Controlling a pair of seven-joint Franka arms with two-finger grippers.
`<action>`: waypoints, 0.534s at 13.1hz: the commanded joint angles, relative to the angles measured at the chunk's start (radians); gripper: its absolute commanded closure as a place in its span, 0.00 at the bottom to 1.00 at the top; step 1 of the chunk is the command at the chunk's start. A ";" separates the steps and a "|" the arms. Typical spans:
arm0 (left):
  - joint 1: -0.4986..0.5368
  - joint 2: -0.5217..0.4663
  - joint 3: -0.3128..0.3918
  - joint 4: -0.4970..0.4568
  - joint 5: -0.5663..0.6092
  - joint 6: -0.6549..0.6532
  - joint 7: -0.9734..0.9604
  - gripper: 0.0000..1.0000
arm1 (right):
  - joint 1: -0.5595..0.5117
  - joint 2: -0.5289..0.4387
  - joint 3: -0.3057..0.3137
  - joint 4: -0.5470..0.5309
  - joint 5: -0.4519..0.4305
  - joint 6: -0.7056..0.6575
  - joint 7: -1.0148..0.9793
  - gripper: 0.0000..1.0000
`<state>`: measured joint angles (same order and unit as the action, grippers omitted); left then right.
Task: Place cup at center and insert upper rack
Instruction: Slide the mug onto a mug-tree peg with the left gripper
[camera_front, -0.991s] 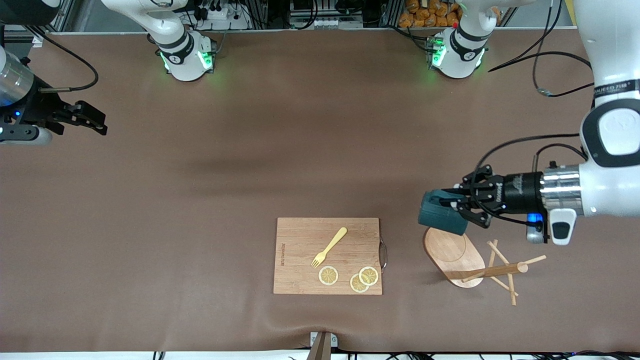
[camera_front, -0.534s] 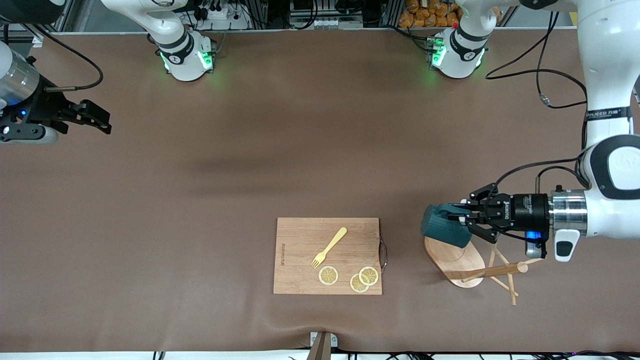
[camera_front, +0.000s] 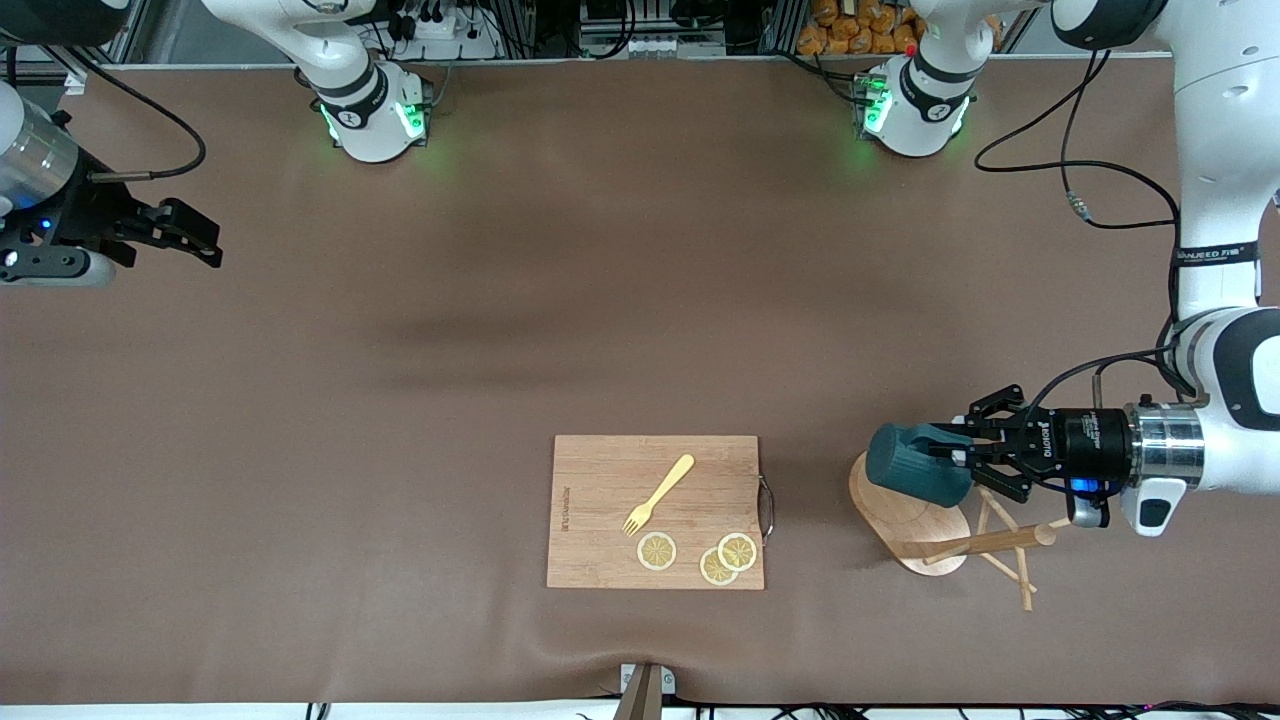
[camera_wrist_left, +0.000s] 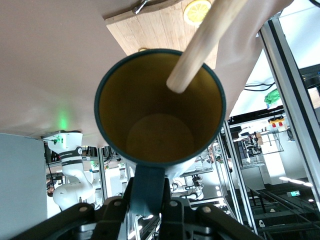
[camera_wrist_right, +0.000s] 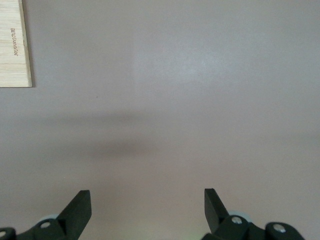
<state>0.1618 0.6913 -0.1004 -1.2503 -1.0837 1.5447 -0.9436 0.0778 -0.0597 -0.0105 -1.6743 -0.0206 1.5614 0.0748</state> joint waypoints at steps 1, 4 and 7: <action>0.021 0.001 -0.010 0.008 -0.022 -0.017 0.011 1.00 | 0.010 -0.028 -0.002 -0.018 -0.016 -0.006 0.022 0.00; 0.042 0.002 -0.012 0.008 -0.024 -0.017 0.012 1.00 | 0.010 -0.028 -0.002 -0.018 -0.016 -0.006 0.020 0.00; 0.065 0.016 -0.012 0.008 -0.074 -0.061 0.017 1.00 | 0.010 -0.028 -0.002 -0.018 -0.015 -0.006 0.020 0.00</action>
<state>0.2005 0.6922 -0.1008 -1.2499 -1.1103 1.5290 -0.9431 0.0779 -0.0608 -0.0105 -1.6743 -0.0206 1.5588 0.0753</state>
